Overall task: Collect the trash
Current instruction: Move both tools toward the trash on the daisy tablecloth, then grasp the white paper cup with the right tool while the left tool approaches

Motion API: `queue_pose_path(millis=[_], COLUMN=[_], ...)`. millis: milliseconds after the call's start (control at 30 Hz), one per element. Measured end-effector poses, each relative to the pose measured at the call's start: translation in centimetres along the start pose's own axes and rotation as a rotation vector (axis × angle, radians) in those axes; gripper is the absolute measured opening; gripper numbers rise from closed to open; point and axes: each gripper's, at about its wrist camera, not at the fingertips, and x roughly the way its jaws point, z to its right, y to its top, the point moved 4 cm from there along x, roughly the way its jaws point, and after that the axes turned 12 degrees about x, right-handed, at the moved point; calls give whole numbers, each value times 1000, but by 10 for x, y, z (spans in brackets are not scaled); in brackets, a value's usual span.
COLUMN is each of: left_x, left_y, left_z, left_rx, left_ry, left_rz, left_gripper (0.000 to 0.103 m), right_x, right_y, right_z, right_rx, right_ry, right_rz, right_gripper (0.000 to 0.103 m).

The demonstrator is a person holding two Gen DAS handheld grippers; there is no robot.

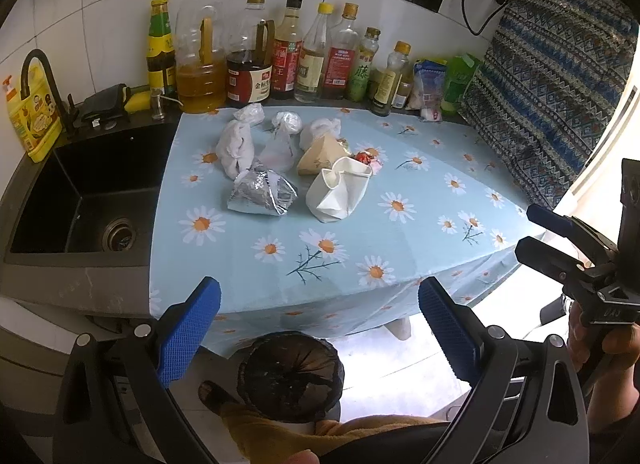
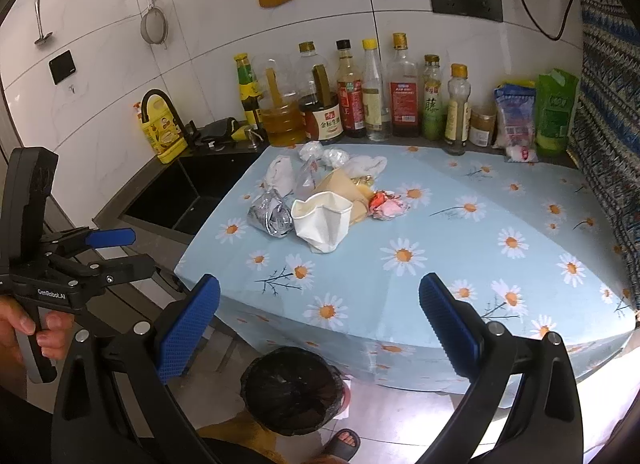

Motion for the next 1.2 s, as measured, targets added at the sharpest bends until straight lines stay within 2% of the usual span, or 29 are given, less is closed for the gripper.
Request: queue_pose_path(millis=[133, 267, 433, 800, 900, 1200], left_x=[6, 17, 31, 65, 73, 99], left_y=[-1, 0, 1, -2, -4, -12], left_z=[-10, -19, -30, -61, -68, -90], left_rx=[-18, -25, -21, -38, -39, -67], left_ry=[-2, -11, -1, -18, -24, -41], left_rz=[-12, -25, -38, -100, -122, -178], left_gripper=[96, 96, 95, 95, 95, 95], right_x=[14, 39, 74, 159, 188, 231], right_y=[1, 4, 9, 23, 22, 39], right_z=[1, 8, 10, 14, 16, 17], right_rx=[-8, -8, 60, 69, 77, 110], right_ry=[-1, -38, 4, -38, -47, -65], right_rz=[-5, -29, -71, -86, -122, -116], right_gripper=[99, 99, 99, 99, 99, 99])
